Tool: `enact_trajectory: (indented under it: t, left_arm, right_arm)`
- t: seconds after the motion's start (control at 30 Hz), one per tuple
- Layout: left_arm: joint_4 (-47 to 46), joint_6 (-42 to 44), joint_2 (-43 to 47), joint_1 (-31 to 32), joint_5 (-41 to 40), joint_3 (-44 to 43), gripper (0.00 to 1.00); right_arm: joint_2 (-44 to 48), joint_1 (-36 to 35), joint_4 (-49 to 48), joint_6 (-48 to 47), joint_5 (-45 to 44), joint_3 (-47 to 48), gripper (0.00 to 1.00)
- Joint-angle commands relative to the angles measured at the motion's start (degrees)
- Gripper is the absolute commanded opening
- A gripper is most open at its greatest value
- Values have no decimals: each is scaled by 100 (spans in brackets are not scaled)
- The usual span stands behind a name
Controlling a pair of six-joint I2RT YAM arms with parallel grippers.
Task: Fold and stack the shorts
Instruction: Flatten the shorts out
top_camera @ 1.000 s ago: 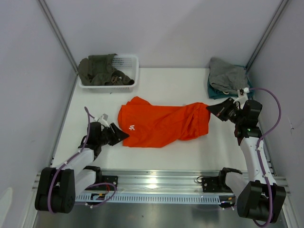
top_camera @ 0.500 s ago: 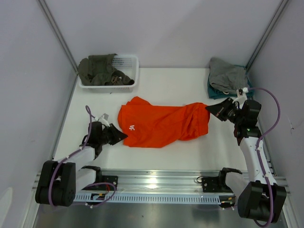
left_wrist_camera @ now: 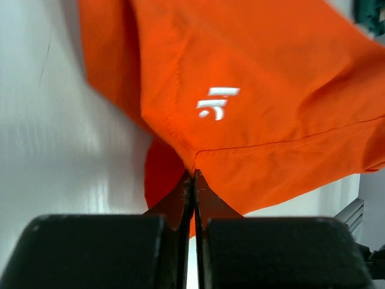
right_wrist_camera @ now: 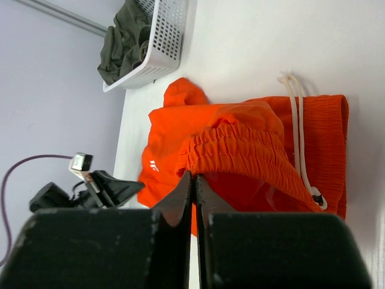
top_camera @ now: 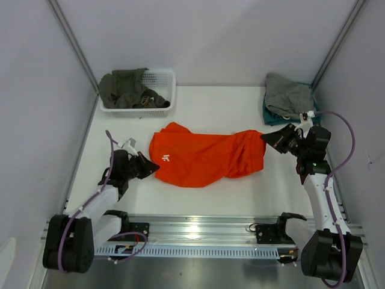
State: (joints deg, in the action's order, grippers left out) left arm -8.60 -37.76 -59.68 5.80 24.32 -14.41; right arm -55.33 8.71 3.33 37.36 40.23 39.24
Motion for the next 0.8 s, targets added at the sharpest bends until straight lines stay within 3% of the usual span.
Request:
enact_trajectory:
  t: [0.0,0.27,0.5,0.67,0.77]
  left_arm:
    - [699,260,753,53,-348,-588,0]
    - [1703,278,1837,44,-814,-1414,0]
    - [1545,32,2049,26,-857,-2090,0]
    - [1844,15,1706,-526,-745,-3581,0]
    - [1941,-204,1329,-1297,-54,-4261,0]
  right_arm:
    - [31,8,-140,-150,-138,31,0]
    - [57,60,-52,-195,-147,92,0]
    - [75,113,-272,201,152,592,0]
    - [49,183,193,-9,222,1837,0]
    - [-39,315,344,-2,485,2227,0]
